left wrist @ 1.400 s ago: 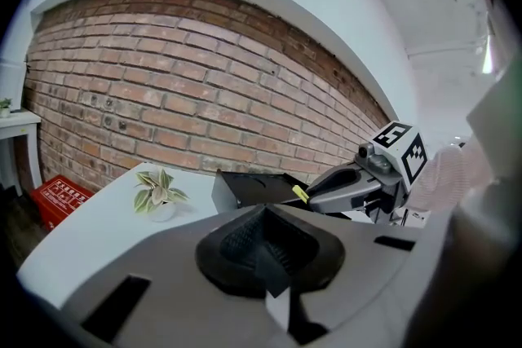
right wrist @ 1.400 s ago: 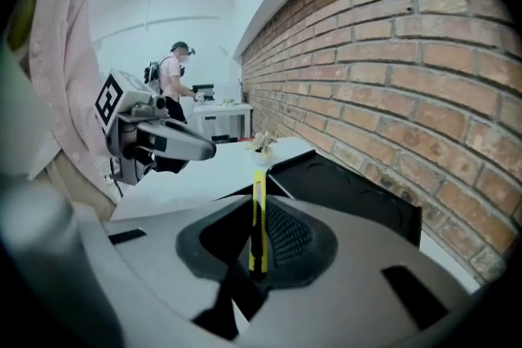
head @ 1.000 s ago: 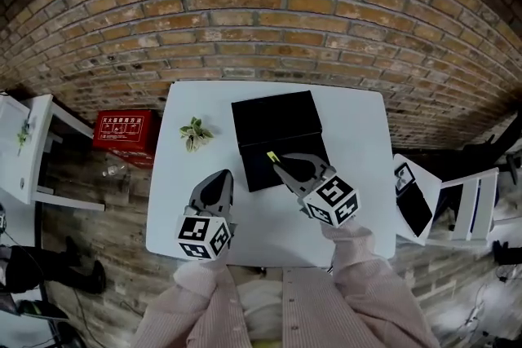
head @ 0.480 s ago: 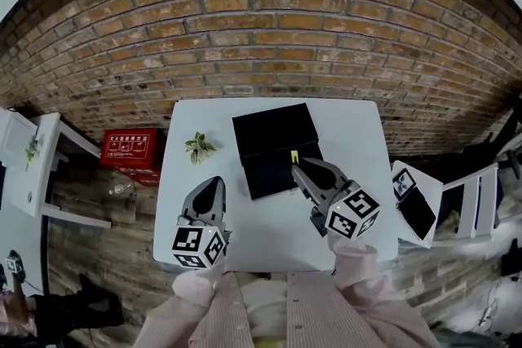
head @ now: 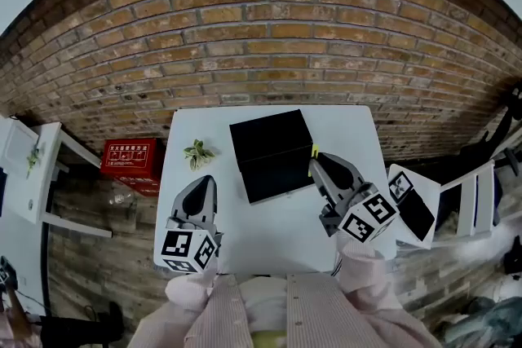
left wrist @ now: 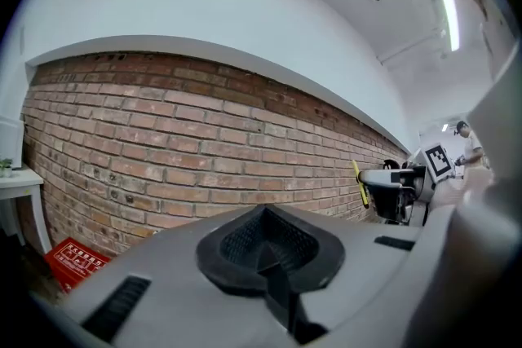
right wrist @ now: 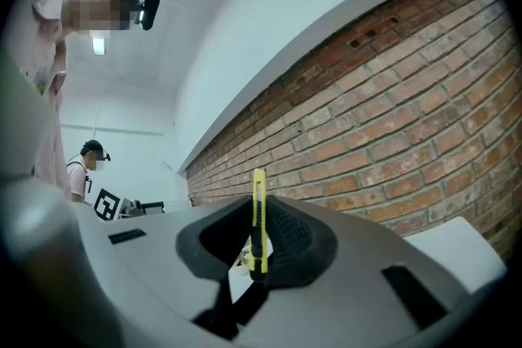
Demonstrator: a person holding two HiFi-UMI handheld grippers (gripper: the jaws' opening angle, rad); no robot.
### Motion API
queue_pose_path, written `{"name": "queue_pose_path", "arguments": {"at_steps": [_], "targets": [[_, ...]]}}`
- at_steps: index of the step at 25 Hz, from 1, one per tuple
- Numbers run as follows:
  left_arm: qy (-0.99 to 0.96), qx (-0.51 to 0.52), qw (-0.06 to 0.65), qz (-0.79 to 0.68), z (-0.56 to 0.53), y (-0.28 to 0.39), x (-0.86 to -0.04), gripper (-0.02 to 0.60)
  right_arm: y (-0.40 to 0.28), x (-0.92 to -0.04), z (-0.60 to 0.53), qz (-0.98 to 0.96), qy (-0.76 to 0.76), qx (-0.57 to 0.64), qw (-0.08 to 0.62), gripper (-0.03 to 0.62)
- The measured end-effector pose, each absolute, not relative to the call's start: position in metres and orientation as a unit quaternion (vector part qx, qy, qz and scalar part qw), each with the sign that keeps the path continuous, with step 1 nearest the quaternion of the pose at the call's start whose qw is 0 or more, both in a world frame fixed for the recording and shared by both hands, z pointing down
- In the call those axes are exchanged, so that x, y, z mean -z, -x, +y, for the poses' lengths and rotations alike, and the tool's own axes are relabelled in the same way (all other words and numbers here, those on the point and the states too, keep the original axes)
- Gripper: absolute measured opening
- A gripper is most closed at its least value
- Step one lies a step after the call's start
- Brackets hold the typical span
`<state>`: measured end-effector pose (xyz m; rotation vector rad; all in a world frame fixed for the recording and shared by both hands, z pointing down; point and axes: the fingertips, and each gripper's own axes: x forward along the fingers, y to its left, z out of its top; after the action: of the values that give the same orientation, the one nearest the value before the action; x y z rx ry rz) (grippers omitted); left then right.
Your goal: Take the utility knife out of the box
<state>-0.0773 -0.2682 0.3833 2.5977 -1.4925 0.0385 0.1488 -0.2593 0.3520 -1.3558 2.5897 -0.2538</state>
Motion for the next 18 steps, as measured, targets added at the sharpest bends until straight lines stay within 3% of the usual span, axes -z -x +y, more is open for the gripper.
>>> {"name": "queue_pose_path", "arguments": {"at_steps": [18], "targets": [[-0.853, 0.014, 0.03, -0.52, -0.254, 0.099, -0.34, -0.008, -0.176, -0.32, -0.238, 0.854, 0.502, 0.043, 0.13, 0.052]]}}
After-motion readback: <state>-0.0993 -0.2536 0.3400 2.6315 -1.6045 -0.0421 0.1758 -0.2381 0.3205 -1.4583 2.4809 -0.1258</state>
